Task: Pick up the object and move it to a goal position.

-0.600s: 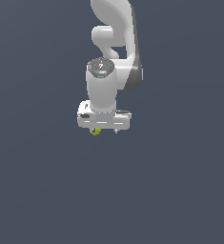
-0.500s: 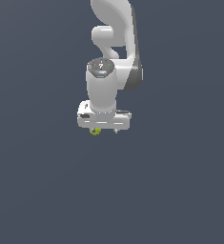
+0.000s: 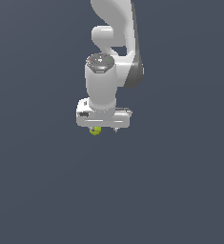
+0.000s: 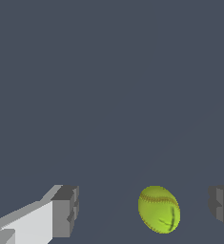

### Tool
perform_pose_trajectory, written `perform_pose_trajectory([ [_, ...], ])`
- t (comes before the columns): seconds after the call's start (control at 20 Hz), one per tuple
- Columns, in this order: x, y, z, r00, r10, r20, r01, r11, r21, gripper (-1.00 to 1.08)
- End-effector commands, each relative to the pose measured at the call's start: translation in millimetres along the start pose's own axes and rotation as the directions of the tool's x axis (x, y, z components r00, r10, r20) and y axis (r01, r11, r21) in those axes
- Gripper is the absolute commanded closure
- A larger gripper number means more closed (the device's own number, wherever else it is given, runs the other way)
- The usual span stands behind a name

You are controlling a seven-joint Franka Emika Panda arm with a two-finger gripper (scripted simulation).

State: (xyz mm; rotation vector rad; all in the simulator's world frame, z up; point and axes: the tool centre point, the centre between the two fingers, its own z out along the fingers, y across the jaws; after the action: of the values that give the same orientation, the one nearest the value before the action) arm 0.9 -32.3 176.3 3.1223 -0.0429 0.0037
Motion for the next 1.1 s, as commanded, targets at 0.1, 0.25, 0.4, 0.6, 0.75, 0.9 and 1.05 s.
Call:
perform_pose_trajectory([
  [0.1,-3,2,3,1.000,-0.001,0.001,0.001,1.000,0.001,-0.92],
  [0.25,-8,7,10,1.000,-0.002,0.001,0.002,1.000,0.003,-0.92],
  [0.4,-17,13,19,1.000,-0.004,0.002,0.004,1.000,0.005,-0.92],
  [0.6,-33,25,35,1.000,-0.005,0.002,0.005,1.000,0.009,-0.92],
  [0.75,-50,35,49,1.000,-0.006,0.002,0.006,1.000,0.013,-0.92],
  [0.9,-66,45,62,1.000,-0.007,0.002,0.007,1.000,0.016,-0.92],
  [1.05,-80,52,72,1.000,-0.007,0.002,0.007,1.000,0.017,-0.92],
])
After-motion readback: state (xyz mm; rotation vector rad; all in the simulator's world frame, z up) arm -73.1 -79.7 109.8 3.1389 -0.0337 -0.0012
